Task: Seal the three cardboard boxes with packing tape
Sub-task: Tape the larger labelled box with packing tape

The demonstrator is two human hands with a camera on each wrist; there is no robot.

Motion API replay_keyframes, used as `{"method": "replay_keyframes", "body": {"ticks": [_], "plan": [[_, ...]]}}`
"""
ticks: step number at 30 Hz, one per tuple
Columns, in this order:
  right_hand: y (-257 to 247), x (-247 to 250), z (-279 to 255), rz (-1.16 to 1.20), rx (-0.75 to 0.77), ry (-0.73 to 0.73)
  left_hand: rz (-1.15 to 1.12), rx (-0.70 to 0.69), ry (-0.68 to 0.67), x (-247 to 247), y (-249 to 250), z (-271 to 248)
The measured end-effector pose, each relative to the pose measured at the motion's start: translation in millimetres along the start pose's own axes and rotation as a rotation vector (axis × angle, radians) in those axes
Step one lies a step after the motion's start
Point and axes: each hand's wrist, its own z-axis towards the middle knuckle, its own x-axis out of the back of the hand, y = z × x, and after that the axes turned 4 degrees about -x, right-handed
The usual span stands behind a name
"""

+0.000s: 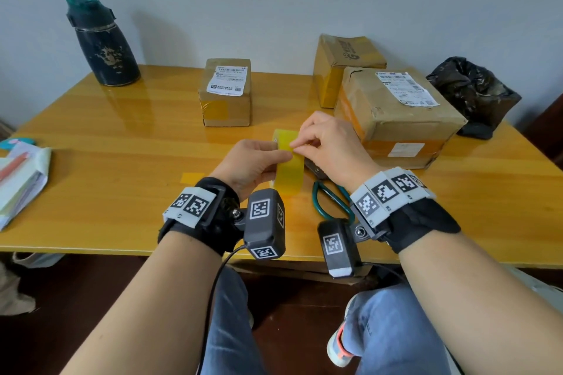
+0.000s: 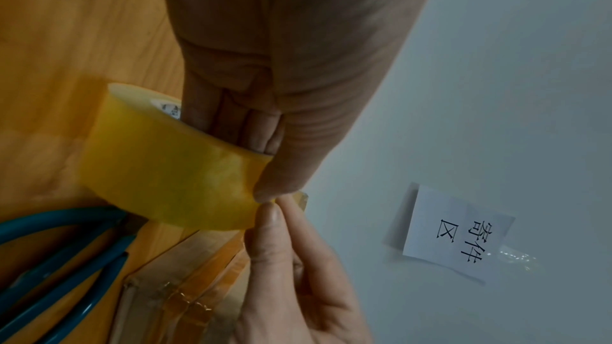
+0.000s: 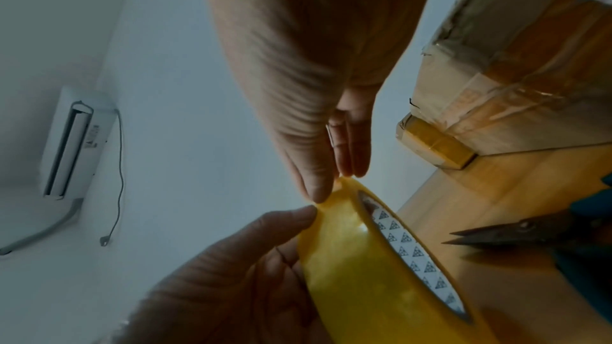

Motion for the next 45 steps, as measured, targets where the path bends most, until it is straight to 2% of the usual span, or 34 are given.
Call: {"method": "replay_keyframes", "body": {"ticks": [7, 14, 21, 23, 26, 28, 34, 39, 45], "plan": [[-5.5, 5.2, 5.1, -0.047, -0.052, -0.038, 0.004, -0.011, -0.015, 1.2, -2.4, 2.5], [-11.2, 6.7, 6.4, -0.269, 0.013, -0.192, 0.015, -0.034, -0.062, 1.7, -3.5, 5.4], [-6.9, 2.2, 1.6, -0.362, 0.077, -0.25, -0.064, -0.01, -0.113, 5.7, -5.0, 4.7], [-5.0, 3.1, -0.6, -0.29, 0.072, -0.242, -0.075, -0.012, -0.117, 5.7, -5.8, 4.3], [-1.2, 4.5, -5.4, -0.048, 0.055, -0.148, -0.112, -0.02, -0.099, 7.6, -6.2, 4.6], [-0.3, 2.4, -8.3, 0.02, 0.028, -0.101, -0.128, -0.022, -0.104, 8.5, -5.9, 4.6], [-4.0, -1.9, -7.5, -0.048, 0.011, 0.02, -0.126, -0.033, -0.142, 6.9, -4.6, 2.8], [-7.5, 1.9, -1.7, -0.084, 0.01, -0.003, -0.122, -0.023, -0.141, 6.2, -5.1, 4.0], [-10.2, -3.3, -1.5, -0.357, 0.096, -0.128, -0.132, -0.027, -0.15, 6.1, -5.7, 4.7]]}}
